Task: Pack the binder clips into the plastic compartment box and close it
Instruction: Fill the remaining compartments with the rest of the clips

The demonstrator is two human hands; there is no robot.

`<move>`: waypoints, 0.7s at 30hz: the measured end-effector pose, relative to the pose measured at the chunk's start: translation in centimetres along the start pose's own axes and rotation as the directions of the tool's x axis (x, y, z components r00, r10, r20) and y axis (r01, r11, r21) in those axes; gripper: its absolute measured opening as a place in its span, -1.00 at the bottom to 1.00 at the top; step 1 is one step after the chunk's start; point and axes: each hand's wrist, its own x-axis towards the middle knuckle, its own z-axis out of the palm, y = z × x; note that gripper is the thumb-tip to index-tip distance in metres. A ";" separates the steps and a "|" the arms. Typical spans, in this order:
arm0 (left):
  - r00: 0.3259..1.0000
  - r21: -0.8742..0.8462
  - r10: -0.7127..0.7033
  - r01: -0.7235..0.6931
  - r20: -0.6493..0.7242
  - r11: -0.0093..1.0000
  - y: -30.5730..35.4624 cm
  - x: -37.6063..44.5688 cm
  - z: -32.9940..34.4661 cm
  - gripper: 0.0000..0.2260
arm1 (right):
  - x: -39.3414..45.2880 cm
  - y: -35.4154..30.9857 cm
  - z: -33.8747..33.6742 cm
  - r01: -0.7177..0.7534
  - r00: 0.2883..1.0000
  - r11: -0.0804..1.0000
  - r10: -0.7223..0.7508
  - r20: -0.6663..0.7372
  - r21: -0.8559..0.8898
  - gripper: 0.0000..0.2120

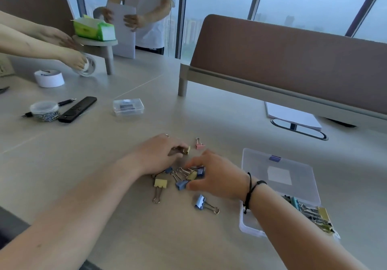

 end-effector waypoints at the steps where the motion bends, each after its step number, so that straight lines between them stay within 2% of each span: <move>1: 1.000 -0.008 0.002 -0.002 -0.010 1.000 0.1 -0.1 0.0 -0.74 | 0.1 0.0 0.1 0.010 1.000 1.000 -0.010 -0.001 0.004 -0.61; 4: 0.999 -0.037 0.009 -0.010 -0.048 0.999 0.5 -0.2 0.2 -0.88 | 0.5 0.1 0.5 0.022 1.000 1.000 -0.022 -0.021 0.016 -0.67; 7: 0.997 -0.062 0.009 -0.014 -0.080 0.998 1.0 -0.3 0.5 -0.93 | 0.7 0.2 0.6 0.027 0.999 1.000 -0.027 -0.046 0.014 -0.74; 10: 0.995 -0.098 -0.009 -0.001 -0.102 0.995 1.5 -0.6 0.6 -0.88 | 0.6 0.6 0.7 -0.025 0.997 0.999 0.026 -0.066 0.030 -0.77; 13: 0.981 -0.230 -0.067 0.023 -0.183 0.973 1.9 -0.9 0.4 -0.80 | 0.5 1.0 0.8 -0.061 0.996 0.997 0.064 -0.062 0.049 -0.82; 18: 0.963 -0.523 -0.211 0.096 -0.167 0.847 2.1 -1.6 -0.7 -0.75 | 0.1 1.2 0.7 -0.094 0.993 0.992 0.100 -0.062 0.090 -0.83; 21: 0.968 -0.680 -0.239 0.124 -0.078 0.723 2.8 -2.0 -1.1 -0.85 | 0.0 1.1 0.6 -0.088 0.994 0.991 0.094 -0.060 0.104 -0.84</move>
